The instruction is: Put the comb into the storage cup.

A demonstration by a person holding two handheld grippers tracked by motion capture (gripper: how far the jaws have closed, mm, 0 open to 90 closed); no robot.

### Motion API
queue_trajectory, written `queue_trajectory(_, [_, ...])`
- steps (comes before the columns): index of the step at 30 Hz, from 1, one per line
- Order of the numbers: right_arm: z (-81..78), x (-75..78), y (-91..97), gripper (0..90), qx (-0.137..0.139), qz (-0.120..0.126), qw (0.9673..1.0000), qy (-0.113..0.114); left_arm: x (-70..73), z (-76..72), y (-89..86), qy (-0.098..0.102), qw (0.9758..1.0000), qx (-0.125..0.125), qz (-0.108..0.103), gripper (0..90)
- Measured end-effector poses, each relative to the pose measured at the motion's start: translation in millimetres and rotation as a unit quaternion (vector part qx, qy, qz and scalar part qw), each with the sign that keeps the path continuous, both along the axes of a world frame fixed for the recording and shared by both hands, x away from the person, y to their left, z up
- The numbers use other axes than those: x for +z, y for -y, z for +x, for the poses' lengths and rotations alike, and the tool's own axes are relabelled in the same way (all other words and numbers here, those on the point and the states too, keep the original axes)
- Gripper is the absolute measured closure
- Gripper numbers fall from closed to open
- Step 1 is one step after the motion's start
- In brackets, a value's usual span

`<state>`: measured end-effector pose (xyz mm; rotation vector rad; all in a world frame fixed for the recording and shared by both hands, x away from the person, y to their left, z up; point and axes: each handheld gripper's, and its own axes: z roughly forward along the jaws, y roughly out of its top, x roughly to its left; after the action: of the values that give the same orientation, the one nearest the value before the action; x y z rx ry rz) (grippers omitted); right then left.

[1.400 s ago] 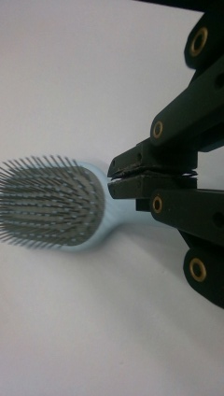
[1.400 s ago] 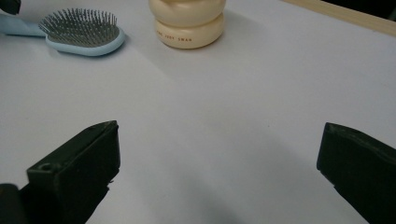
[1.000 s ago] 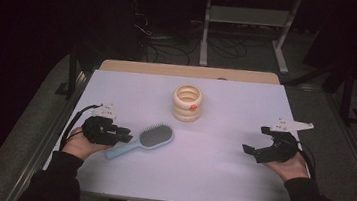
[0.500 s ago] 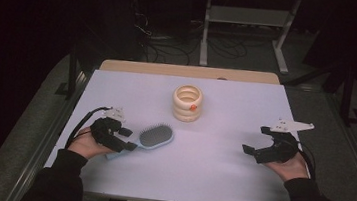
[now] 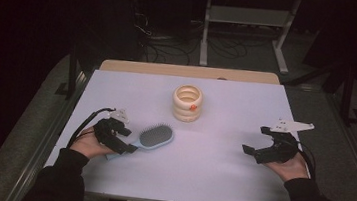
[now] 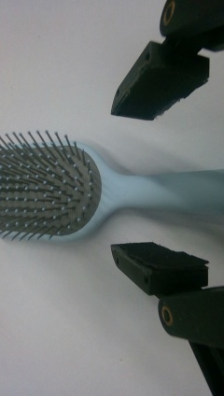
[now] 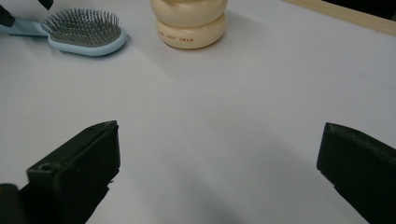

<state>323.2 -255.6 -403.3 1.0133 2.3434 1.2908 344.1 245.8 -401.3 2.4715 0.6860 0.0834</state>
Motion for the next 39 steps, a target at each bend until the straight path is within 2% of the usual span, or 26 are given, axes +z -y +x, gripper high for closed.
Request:
queue_trajectory(6, [-0.4, 0.1, -0.2, 0.0, 0.001, 0.0, 1.0, 0.0, -5.6, 0.4, 5.2, 0.005, 0.9996, 0.002, 0.026, 20.0])
queue_trajectory(13, [-0.9, 0.0, -0.8, 0.0, 0.002, -0.002, 1.0, -0.001, -13.7, 1.6, 9.6, -0.005, 0.9993, -0.002, 0.038, 17.1])
queue_trajectory(19, [-1.9, 0.4, -0.5, 0.0, 0.0, -0.001, 1.0, -0.001, -19.6, 4.6, 10.9, -0.015, 0.9991, 0.0, 0.04, 16.9])
queue_trajectory(22, [-2.9, 0.8, -0.4, 0.0, -0.001, 0.0, 1.0, 0.0, -22.0, 6.1, 12.6, -0.018, 0.9988, -0.006, 0.044, 17.6])
queue_trajectory(28, [-3.7, 0.8, 0.4, 0.0, -0.002, 0.001, 1.0, 0.002, -22.0, 6.7, 12.8, -0.024, 0.9989, -0.015, 0.038, 29.0])
queue_trajectory(32, [-3.8, 0.7, 0.5, 0.0, -0.003, 0.0, 1.0, 0.001, -23.3, 7.9, 13.5, -0.022, 0.9987, -0.005, 0.046, 39.7])
queue_trajectory(35, [-3.6, 0.2, 1.0, 0.0, -0.005, 0.0, 1.0, -0.001, -22.7, 8.3, 13.3, -0.025, 0.9989, -0.005, 0.038, 46.6])
queue_trajectory(39, [-3.5, -0.2, 1.6, 0.0, -0.005, 0.0, 1.0, -0.001, -22.5, 7.6, 15.4, -0.011, 0.9988, -0.008, 0.046, 55.5])
